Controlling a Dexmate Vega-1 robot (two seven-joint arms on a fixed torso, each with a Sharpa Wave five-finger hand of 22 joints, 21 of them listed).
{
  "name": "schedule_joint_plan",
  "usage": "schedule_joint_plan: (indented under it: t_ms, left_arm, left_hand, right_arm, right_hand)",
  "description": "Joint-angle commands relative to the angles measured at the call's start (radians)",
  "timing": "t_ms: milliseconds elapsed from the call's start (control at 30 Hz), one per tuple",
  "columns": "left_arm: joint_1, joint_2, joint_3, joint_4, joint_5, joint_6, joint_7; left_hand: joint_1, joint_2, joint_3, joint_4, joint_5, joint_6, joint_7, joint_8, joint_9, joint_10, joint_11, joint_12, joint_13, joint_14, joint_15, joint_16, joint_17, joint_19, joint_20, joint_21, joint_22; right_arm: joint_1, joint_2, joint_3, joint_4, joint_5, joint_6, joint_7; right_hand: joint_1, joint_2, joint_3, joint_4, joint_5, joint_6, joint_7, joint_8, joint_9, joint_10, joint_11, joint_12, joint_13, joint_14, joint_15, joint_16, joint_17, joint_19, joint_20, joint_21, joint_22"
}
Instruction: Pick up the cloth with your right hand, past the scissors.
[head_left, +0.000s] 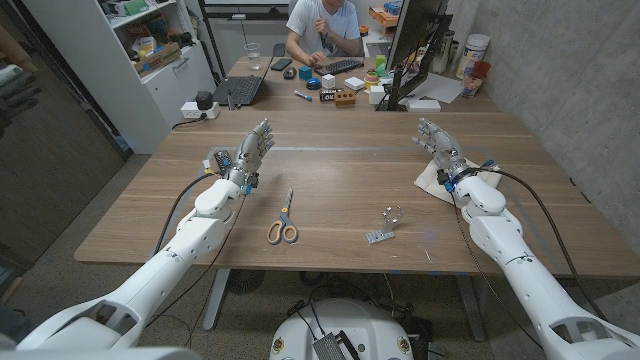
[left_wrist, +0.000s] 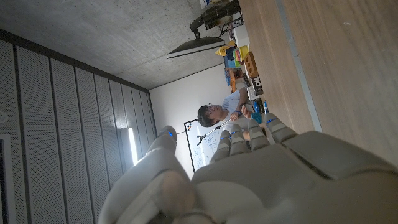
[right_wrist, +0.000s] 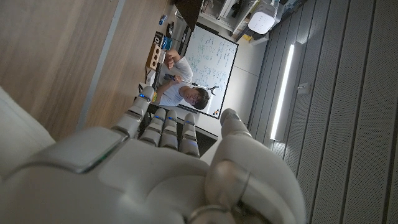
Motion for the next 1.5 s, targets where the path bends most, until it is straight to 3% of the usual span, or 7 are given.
schedule_joint_plan:
  t_ms: [33, 600, 900, 1000, 1100, 1300, 1500]
  left_arm:
    - [-0.004, -0.001, 0.000, 0.001, 0.001, -0.009, -0.005]
    - [-0.006, -0.001, -0.001, 0.004, 0.000, -0.009, -0.008]
    - [-0.008, -0.001, 0.001, 0.003, 0.003, -0.009, -0.009]
    - [-0.009, 0.001, 0.004, 0.002, 0.004, -0.004, -0.013]
    - [-0.008, -0.002, 0.004, 0.003, 0.001, -0.007, -0.014]
    - [-0.004, 0.001, 0.005, -0.005, 0.002, -0.004, -0.013]
    - [0.004, 0.003, 0.004, -0.012, 0.000, -0.005, -0.013]
  left_hand:
    - [0.009, 0.002, 0.007, -0.003, 0.006, 0.003, 0.008, 0.005, 0.001, -0.001, 0.005, 0.005, 0.006, -0.001, 0.007, 0.006, 0.002, 0.000, 0.009, 0.005, 0.003]
    - [0.008, 0.002, 0.007, -0.005, 0.006, 0.006, 0.005, 0.005, 0.001, -0.001, 0.005, 0.005, 0.006, 0.000, 0.007, 0.006, 0.002, 0.000, 0.009, 0.005, 0.003]
    - [0.007, 0.002, 0.007, -0.006, 0.006, 0.006, 0.005, 0.005, 0.001, -0.001, 0.006, 0.005, 0.006, 0.000, 0.007, 0.006, 0.002, 0.001, 0.010, 0.005, 0.003]
    - [0.007, 0.002, 0.007, -0.006, 0.006, 0.007, 0.005, 0.005, 0.001, -0.001, 0.007, 0.004, 0.006, 0.000, 0.006, 0.006, 0.002, 0.001, 0.010, 0.005, 0.003]
    - [0.007, 0.002, 0.007, -0.006, 0.006, 0.007, 0.004, 0.005, 0.001, -0.001, 0.007, 0.005, 0.006, 0.000, 0.006, 0.006, 0.002, 0.001, 0.010, 0.005, 0.003]
    - [0.006, 0.003, 0.008, -0.007, 0.006, 0.008, 0.004, 0.005, 0.001, -0.001, 0.006, 0.004, 0.005, 0.000, 0.007, 0.006, 0.002, 0.001, 0.011, 0.005, 0.003]
    - [0.006, 0.003, 0.008, -0.008, 0.006, 0.009, 0.004, 0.005, 0.000, -0.001, 0.006, 0.004, 0.006, 0.000, 0.007, 0.006, 0.002, 0.000, 0.011, 0.005, 0.003]
  right_arm:
    - [-0.036, -0.010, 0.037, -0.065, -0.077, -0.010, -0.020]
    - [-0.103, -0.100, 0.044, -0.168, -0.209, -0.042, -0.080]
    - [-0.180, -0.167, 0.059, -0.253, -0.348, -0.038, -0.193]
    - [-0.206, -0.198, 0.059, -0.292, -0.412, -0.053, -0.237]
    - [-0.232, -0.237, 0.060, -0.336, -0.457, -0.089, -0.249]
    - [-0.280, -0.286, 0.067, -0.405, -0.526, -0.159, -0.281]
    - [-0.316, -0.317, 0.074, -0.424, -0.530, -0.150, -0.275]
  right_hand:
    - [0.015, -0.002, 0.002, -0.009, 0.007, 0.003, -0.013, 0.009, 0.003, 0.002, -0.009, 0.003, 0.005, 0.003, -0.005, -0.003, -0.001, 0.002, 0.010, -0.005, 0.003]
    - [0.041, -0.008, 0.009, -0.026, 0.007, 0.007, -0.023, 0.009, 0.004, -0.002, -0.016, 0.001, 0.006, -0.005, -0.011, -0.010, -0.013, -0.001, 0.023, -0.021, 0.003]
    - [0.058, -0.017, 0.012, -0.035, 0.007, 0.008, -0.030, 0.008, 0.004, -0.005, -0.023, 0.000, 0.007, -0.011, -0.018, -0.014, -0.021, -0.003, 0.035, -0.031, 0.003]
    - [0.074, -0.022, 0.015, -0.039, 0.008, 0.034, -0.046, 0.017, 0.005, 0.011, -0.034, 0.006, 0.007, -0.001, -0.035, -0.010, -0.028, 0.004, 0.036, -0.039, 0.003]
    - [0.085, -0.024, 0.018, -0.041, 0.009, 0.054, -0.063, 0.023, 0.005, 0.022, -0.038, 0.009, 0.007, 0.005, -0.037, -0.009, -0.033, 0.008, 0.036, -0.043, 0.003]
    - [0.092, -0.025, 0.019, -0.042, 0.010, 0.055, -0.065, 0.022, 0.005, 0.023, -0.040, 0.009, 0.007, 0.007, -0.037, -0.008, -0.035, 0.011, 0.044, -0.046, 0.003]
    - [0.098, -0.028, 0.019, -0.042, 0.010, 0.062, -0.065, 0.023, 0.005, 0.026, -0.042, 0.010, 0.007, 0.012, -0.043, -0.007, -0.038, 0.007, 0.045, -0.053, 0.003]
